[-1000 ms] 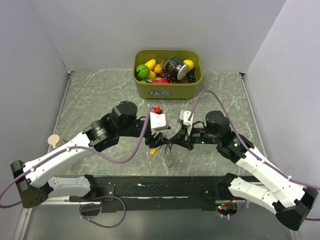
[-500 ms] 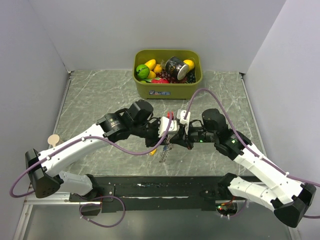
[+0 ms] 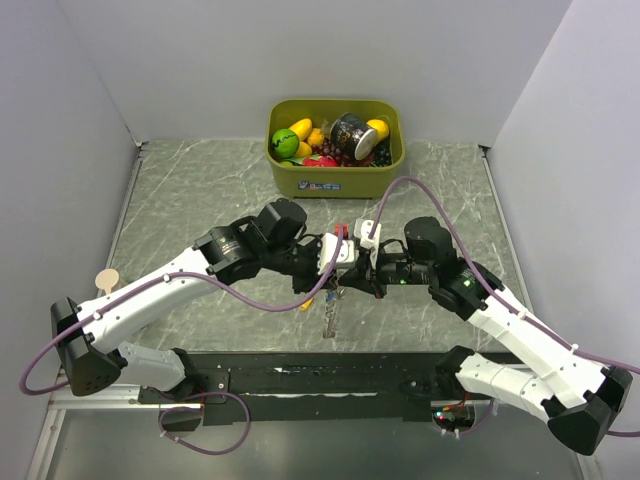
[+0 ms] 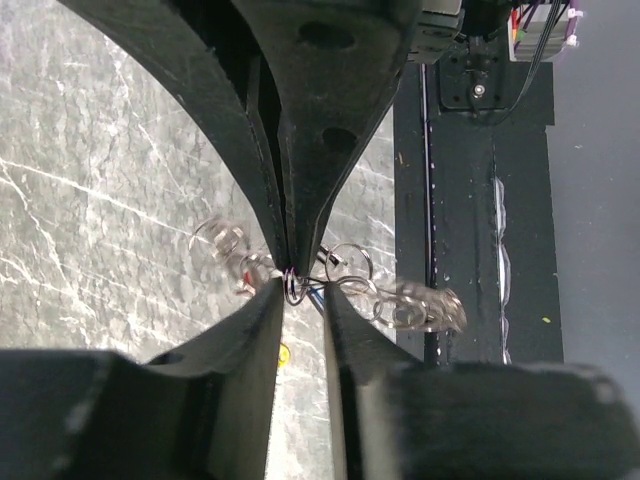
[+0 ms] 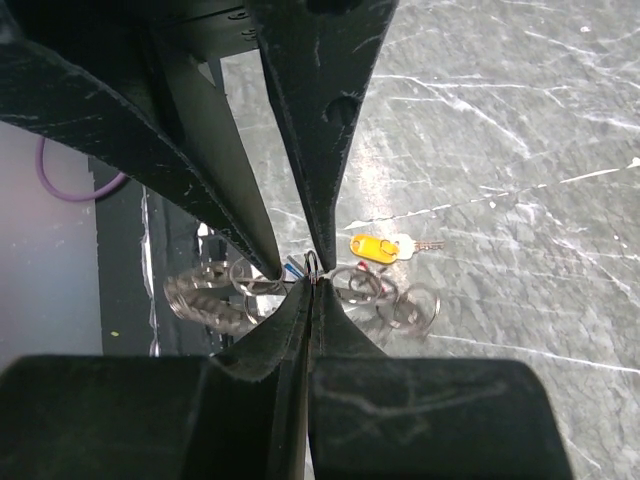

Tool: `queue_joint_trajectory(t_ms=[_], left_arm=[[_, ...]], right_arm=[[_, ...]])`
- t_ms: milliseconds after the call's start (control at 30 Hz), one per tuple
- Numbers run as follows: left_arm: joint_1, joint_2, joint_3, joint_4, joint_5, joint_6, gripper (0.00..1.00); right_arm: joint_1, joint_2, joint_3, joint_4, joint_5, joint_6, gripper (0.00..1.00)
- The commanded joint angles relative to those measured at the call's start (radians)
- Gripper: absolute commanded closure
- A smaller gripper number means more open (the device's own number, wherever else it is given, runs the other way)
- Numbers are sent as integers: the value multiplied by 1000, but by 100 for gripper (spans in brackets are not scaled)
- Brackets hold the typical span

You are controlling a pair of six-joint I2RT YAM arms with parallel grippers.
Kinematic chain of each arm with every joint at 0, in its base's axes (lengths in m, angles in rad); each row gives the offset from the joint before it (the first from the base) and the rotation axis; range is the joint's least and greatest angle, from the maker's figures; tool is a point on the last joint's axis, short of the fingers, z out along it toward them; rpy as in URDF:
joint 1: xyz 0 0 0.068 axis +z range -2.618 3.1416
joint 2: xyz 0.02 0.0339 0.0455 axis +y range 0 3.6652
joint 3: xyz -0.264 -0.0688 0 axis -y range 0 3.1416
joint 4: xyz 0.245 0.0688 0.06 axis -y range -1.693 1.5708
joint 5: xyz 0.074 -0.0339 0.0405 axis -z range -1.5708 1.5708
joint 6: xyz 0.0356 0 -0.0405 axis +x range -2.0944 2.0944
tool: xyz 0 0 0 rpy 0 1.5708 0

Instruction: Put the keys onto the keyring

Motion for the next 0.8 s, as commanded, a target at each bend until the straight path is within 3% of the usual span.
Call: queue_joint_trajectory(t_ms=[0,267,467,667,767], left_arm=[[-6,30,47,38,31,11,75],[-6,70,66,29,13,-7,99],[-7,86,52,48,38,-27,99],[-6,23,-48,238,2,-107,99],[-6,-32,-127,389,-30,-171,99]], right_arm=[[3,-14,25,62,-13,2,100],[3,-25,17,67,-14,5,100],[3,-21,12,79,-13,11,100],[1,-32,-8,114,41,38,100],[1,-51,-21,139,73,57,87]])
